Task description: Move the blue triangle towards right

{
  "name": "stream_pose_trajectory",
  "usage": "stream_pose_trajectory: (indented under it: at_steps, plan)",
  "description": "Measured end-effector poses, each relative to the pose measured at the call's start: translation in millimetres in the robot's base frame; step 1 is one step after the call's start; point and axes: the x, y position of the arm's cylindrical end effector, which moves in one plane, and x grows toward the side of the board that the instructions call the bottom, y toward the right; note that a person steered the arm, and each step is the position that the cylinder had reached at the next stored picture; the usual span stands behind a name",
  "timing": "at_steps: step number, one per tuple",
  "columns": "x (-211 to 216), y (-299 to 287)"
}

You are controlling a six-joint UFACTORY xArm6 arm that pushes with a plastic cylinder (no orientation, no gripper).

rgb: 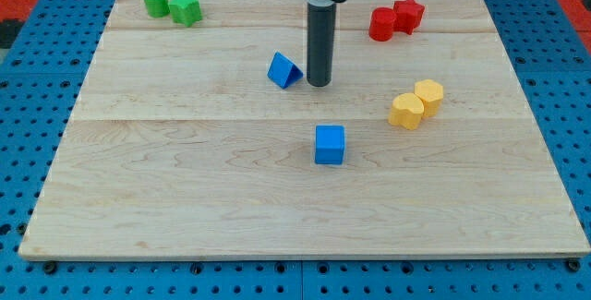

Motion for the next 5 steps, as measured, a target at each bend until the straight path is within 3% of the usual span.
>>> stream_pose_trajectory:
  at_steps: [3, 5]
  plan:
    - [2.8, -148.2]
    - [-14.7, -68.0]
